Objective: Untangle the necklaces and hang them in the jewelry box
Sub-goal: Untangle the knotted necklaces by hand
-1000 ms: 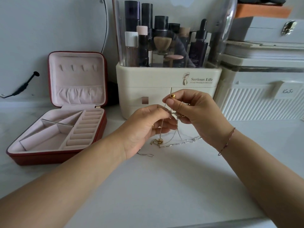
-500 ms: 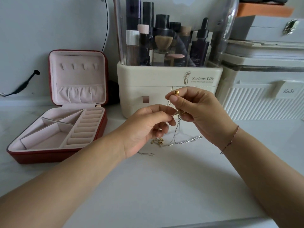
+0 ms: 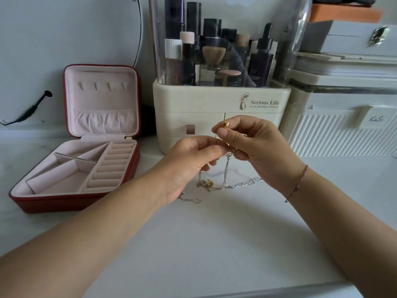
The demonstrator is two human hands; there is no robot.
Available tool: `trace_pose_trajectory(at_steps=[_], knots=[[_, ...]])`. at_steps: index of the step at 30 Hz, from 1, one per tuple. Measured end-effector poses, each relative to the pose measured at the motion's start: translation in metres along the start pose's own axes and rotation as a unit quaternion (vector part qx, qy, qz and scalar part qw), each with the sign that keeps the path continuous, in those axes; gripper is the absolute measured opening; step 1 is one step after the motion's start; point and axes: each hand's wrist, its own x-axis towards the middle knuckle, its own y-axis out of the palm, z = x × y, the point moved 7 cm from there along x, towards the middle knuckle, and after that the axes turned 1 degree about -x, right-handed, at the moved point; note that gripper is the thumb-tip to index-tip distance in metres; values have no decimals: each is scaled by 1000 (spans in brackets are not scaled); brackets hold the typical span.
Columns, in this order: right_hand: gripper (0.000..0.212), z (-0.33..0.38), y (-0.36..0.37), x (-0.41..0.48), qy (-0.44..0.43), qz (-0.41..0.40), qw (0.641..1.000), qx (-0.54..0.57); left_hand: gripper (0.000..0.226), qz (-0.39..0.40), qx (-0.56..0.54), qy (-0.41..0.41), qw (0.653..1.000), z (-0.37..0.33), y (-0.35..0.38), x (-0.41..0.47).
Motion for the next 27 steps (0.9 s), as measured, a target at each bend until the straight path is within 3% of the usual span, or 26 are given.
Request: trace_pose_trajectory(at_steps=[2,6,12,18,21,27], knots=[[17,0,-1,0,1,-3,1000,0,2,2,1,6,1000,-1,0,1],[16,0,0,1,3,8,1000,-2,6,2,-23,12,1000,1,-1,2],[13,0,5,-1,-8,25,1000,-9,28,36,-73,-20,996,6,5,2],[11,0,-4,2,0,-2,1000,12,17,56,-150,-60,985,4,2,1],[15,0,-1,1,3,10,1000,13,5,57,-112,-54,991,0,3,-1],[6,-1,3,1,7,21,1000,12,16,27,-49,-46,997,4,3,-2]])
